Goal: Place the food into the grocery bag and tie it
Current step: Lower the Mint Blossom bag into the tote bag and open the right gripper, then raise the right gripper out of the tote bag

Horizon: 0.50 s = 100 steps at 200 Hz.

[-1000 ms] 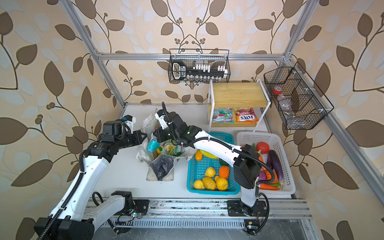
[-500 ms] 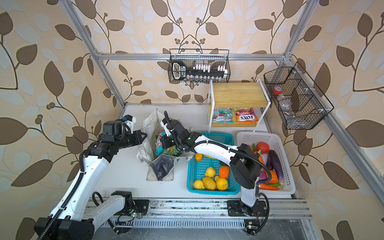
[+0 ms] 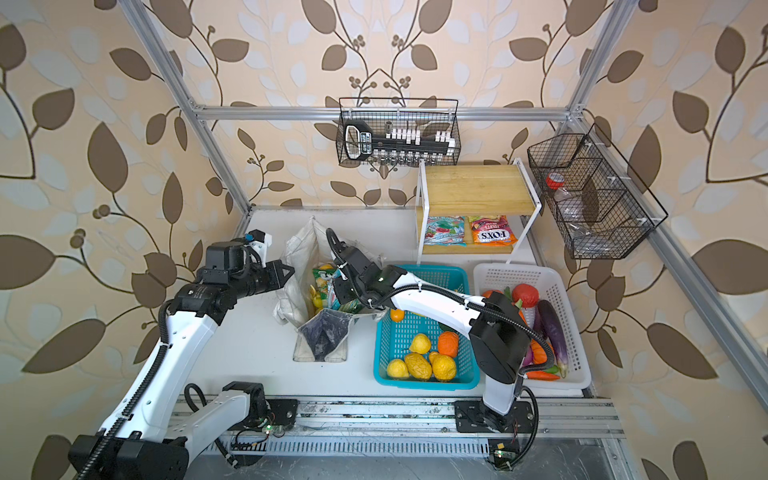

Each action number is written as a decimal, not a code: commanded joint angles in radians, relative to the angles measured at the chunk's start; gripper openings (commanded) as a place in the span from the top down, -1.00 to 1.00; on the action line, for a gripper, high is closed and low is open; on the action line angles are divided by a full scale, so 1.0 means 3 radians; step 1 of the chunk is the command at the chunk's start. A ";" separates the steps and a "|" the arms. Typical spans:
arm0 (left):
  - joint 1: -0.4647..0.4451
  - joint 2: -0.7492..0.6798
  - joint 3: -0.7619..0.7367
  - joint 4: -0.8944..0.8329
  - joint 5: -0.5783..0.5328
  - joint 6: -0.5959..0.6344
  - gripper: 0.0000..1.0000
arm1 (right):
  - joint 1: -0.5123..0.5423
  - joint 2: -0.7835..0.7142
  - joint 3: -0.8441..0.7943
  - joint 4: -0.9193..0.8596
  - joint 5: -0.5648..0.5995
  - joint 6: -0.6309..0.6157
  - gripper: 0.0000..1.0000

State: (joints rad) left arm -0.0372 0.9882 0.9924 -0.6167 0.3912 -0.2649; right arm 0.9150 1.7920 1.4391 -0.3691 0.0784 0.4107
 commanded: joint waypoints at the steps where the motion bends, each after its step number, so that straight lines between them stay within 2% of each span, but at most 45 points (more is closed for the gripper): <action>1: 0.0036 -0.0061 0.0062 0.0066 0.0066 0.0002 1.00 | -0.0009 -0.0177 -0.0098 -0.0106 0.0176 -0.0043 0.30; 27: 0.0032 -0.0058 0.0056 0.0072 0.0038 0.0009 1.00 | 0.0002 -0.0250 -0.0094 -0.0126 0.0157 -0.0029 0.18; 66: 0.0036 -0.0058 0.0054 0.0073 0.0041 0.0000 1.00 | 0.0018 -0.0373 -0.0100 -0.0215 0.0487 -0.0029 -0.13; 100: 0.0034 -0.0063 0.0046 0.0075 0.0034 0.0008 1.00 | 0.0037 -0.0236 -0.0057 -0.0335 0.0522 -0.0079 -0.10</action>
State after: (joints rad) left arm -0.0372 0.9882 0.9924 -0.6167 0.3912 -0.2649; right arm 0.9165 1.7031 1.4231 -0.4133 0.1917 0.4026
